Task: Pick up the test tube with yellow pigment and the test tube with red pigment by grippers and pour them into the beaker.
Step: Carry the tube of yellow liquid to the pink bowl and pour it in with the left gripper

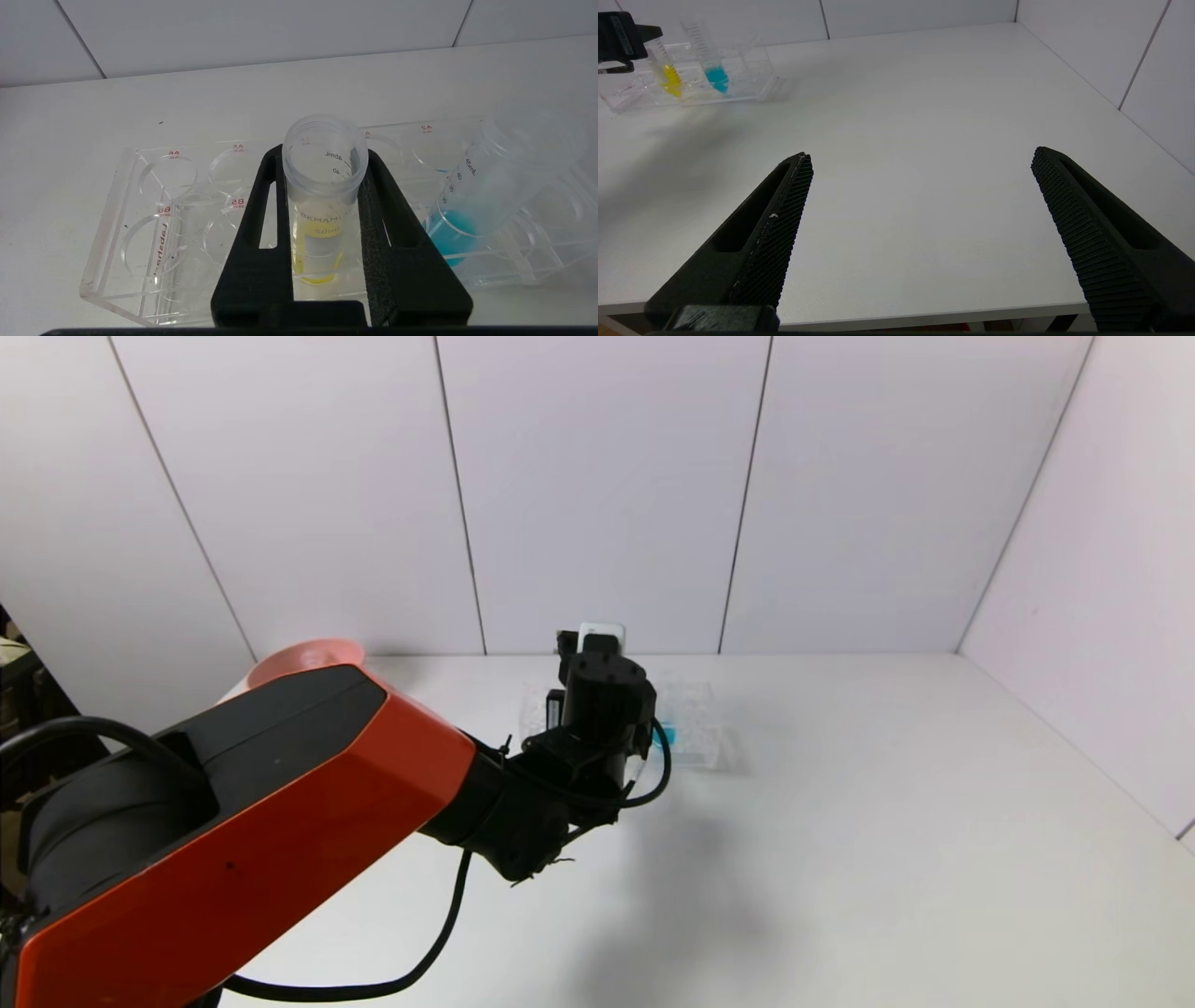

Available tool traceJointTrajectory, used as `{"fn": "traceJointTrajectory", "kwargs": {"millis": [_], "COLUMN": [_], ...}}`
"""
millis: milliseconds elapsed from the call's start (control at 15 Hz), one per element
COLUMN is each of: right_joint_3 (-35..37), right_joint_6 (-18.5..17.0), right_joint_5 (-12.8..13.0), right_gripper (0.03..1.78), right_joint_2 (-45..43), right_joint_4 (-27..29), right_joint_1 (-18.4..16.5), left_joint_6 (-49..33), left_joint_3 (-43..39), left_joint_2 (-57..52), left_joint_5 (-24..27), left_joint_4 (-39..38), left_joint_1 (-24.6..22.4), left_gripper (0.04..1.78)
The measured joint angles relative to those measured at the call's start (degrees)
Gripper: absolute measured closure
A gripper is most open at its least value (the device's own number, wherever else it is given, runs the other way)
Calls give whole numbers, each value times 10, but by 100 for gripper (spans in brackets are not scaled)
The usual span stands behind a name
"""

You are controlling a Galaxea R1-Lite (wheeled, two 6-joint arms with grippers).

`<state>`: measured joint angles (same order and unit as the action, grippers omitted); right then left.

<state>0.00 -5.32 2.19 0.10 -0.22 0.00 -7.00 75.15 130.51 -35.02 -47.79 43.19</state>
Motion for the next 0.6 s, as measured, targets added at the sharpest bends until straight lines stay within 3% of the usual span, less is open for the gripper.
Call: {"fn": "traceJointTrajectory", "kwargs": {"millis": [600], "right_joint_3": [0], "right_joint_6": [0], "right_joint_5": [0], "right_gripper": [10], "right_joint_2": [0], "right_joint_4": [0], "right_joint_1": [0], "left_joint_6": [59], "left_joint_3": [3], "left_joint_2": [-80], "left_joint_5": [1], "left_joint_4": [9], "left_joint_1": [1], "left_gripper": [140]}}
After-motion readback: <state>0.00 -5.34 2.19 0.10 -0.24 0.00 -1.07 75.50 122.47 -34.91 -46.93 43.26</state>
